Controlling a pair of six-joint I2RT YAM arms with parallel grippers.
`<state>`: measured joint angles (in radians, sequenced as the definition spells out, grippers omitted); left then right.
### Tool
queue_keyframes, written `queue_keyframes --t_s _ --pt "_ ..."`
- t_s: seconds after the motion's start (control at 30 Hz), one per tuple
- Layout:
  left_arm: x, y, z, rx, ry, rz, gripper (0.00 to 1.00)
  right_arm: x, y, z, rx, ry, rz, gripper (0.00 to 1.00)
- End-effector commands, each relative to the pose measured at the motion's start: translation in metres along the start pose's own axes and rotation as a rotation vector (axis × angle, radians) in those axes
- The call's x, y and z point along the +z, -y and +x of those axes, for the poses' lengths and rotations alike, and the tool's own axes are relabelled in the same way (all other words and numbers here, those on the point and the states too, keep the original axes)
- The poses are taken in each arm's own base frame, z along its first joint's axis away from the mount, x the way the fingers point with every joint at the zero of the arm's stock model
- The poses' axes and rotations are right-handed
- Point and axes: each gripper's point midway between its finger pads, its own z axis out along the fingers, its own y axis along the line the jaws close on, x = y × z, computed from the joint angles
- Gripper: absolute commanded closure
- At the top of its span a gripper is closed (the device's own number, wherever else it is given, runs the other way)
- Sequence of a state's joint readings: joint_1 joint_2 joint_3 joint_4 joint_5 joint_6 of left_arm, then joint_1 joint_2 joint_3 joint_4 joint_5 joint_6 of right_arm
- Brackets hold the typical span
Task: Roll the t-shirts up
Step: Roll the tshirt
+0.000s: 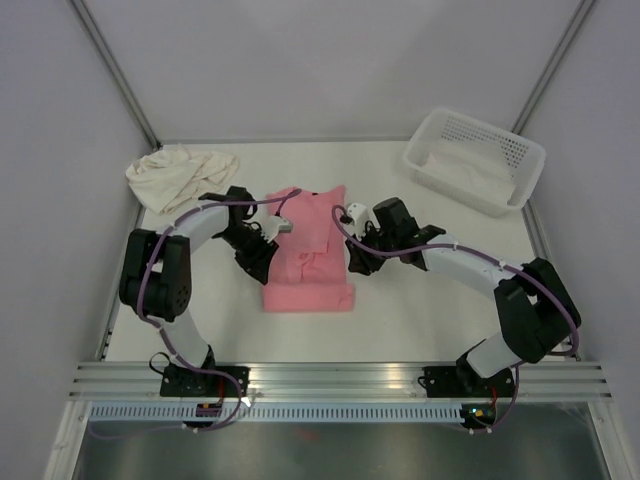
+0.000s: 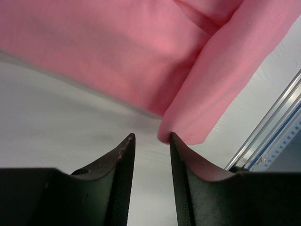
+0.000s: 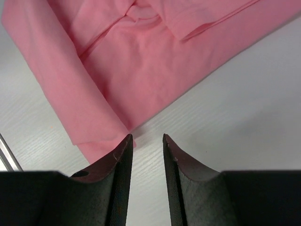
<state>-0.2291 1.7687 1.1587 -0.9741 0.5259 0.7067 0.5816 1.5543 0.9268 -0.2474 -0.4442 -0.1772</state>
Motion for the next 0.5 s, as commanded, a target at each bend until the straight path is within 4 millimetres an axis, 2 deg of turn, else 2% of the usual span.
queue_keyframes --t_s 0.0,0.07,0.1,0.2,0.23,0.27,0.3,0.33,0.4,0.47 --pt "-0.021 -0.009 -0.013 -0.059 0.066 -0.062 0.58 -0.021 0.005 -0.025 0.092 0.083 0.096 0.61" --pt "-0.036 -0.012 -0.016 -0.101 0.12 -0.089 0.57 -0.025 0.003 -0.021 0.164 0.058 0.108 0.61" --pt "-0.044 -0.015 -0.016 -0.129 0.143 -0.104 0.57 -0.027 0.001 -0.012 0.21 0.023 0.112 0.61" --pt "-0.054 -0.006 -0.011 -0.179 0.165 -0.141 0.51 -0.024 -0.011 0.004 0.331 -0.021 0.075 0.61" --pt "-0.054 -0.002 -0.008 -0.219 0.167 -0.139 0.5 -0.021 -0.019 0.01 0.363 -0.03 0.042 0.61" --pt "-0.05 0.006 0.002 -0.239 0.155 -0.135 0.5 -0.018 -0.024 0.026 0.43 -0.058 0.032 0.61" --pt "-0.046 0.008 0.008 -0.251 0.137 -0.146 0.5 -0.015 -0.025 0.027 0.459 -0.045 0.025 0.61" --pt "-0.035 0.014 0.024 -0.287 0.106 -0.133 0.5 -0.011 -0.029 0.042 0.495 -0.066 0.021 0.61" --pt "-0.032 0.01 0.033 -0.268 0.09 -0.189 0.48 -0.006 -0.03 0.037 0.547 -0.011 0.011 0.61" --pt "-0.03 0.005 0.031 -0.259 0.112 -0.217 0.47 -0.004 -0.031 0.036 0.555 0.022 0.003 0.61"
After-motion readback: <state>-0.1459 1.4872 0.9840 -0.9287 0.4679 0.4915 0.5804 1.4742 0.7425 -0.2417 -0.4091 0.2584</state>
